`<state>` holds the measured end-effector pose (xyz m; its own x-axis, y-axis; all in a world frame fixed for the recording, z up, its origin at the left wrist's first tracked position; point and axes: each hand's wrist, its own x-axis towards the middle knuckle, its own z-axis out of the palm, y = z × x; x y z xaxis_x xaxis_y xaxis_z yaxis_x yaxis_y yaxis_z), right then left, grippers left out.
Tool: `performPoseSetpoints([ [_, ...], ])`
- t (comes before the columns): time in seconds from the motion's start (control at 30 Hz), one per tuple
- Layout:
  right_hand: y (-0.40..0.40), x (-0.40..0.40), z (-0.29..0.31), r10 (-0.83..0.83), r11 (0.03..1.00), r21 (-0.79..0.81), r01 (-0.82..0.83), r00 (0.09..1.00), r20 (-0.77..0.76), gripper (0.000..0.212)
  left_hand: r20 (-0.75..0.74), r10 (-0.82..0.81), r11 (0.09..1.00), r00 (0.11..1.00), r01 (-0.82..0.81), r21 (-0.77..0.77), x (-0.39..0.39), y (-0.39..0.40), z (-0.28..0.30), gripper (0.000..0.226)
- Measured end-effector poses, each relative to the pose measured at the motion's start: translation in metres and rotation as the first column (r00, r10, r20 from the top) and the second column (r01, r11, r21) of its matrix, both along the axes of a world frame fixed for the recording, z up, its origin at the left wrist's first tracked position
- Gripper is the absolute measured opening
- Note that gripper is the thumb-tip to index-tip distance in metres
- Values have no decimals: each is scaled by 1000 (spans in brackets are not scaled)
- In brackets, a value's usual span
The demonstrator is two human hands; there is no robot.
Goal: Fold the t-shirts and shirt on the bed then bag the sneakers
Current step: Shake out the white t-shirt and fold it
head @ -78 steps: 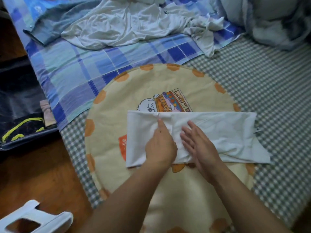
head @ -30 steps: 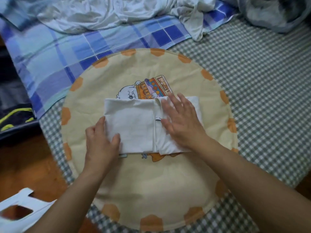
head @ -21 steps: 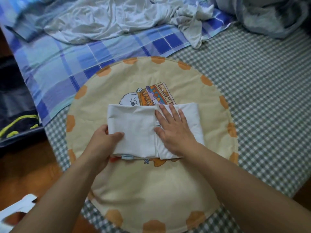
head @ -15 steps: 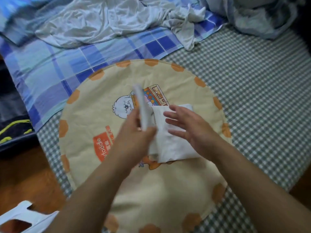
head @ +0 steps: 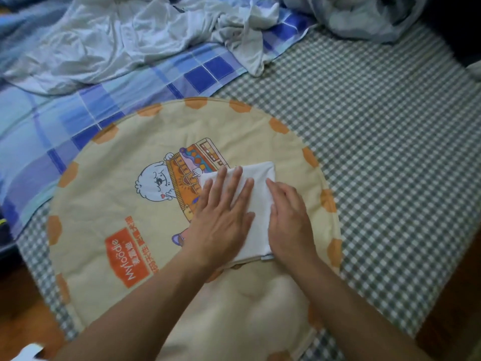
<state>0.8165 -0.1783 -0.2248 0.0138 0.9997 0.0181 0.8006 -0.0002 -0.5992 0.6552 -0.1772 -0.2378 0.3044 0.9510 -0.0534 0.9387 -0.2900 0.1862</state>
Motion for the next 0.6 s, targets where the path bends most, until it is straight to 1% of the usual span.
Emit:
performPoseSetpoints([
  [0.03, 1, 1, -4, 1, 1000, -9, -1, 1000, -16, 51, 7, -8, 1000, 1000, 8, 15, 2, 9, 1, 62],
  [0.07, 3, 3, -5, -6, 1000, -13, 5, 999, -36, 50, 30, 35, 999, 999, -36, 10, 4, 20, 3, 60],
  [0.13, 9, 6, -1, -53, 998, -35, 51, 996, -73, 50, 59, 172, 985, 983, -171, -28, 0, 42, 6, 47],
  [0.17, 11, 7, 3, -91, 993, -81, 83, 991, -97, 50, 60, 219, 975, 974, -216, -47, -6, 51, 4, 39],
  [0.23, 11, 7, 9, -140, 971, -209, 118, 986, -93, 52, 30, 213, 975, 977, -210, -70, -21, 66, 3, 31],
  [0.27, 9, 5, 9, -134, 964, -238, 117, 990, -54, 52, 9, 181, 977, 983, -179, -112, -30, 71, 4, 30],
  [0.33, 4, -2, 5, -98, 964, -247, 101, 995, 27, 49, -11, 160, 954, 987, -158, -255, -43, 73, 10, 29],
  [0.4, 6, -10, -1, -70, 972, -216, 92, 992, 108, 42, -26, 197, 913, 980, -193, -359, -54, 66, 19, 33],
  [0.43, 7, -13, -3, -54, 981, -177, 84, 984, 170, 37, -48, 238, 886, 970, -237, -399, -59, 58, 26, 32],
  [0.5, 4, -22, -3, -84, 993, -58, 106, 952, 293, 34, -124, 286, 831, 950, -310, -461, -76, 34, 41, 23],
  [0.53, -2, -30, 0, -103, 994, -5, 111, 944, 312, 35, -167, 288, 815, 943, -333, -475, -88, 20, 48, 18],
  [0.57, -12, -41, 4, -105, 994, 31, 101, 944, 312, 37, -206, 276, 821, 939, -342, -458, -99, 5, 55, 13],
  [0.6, -25, -55, 7, -88, 996, 59, 73, 947, 309, 41, -219, 257, 856, 941, -327, -401, -108, -8, 61, 9],
])
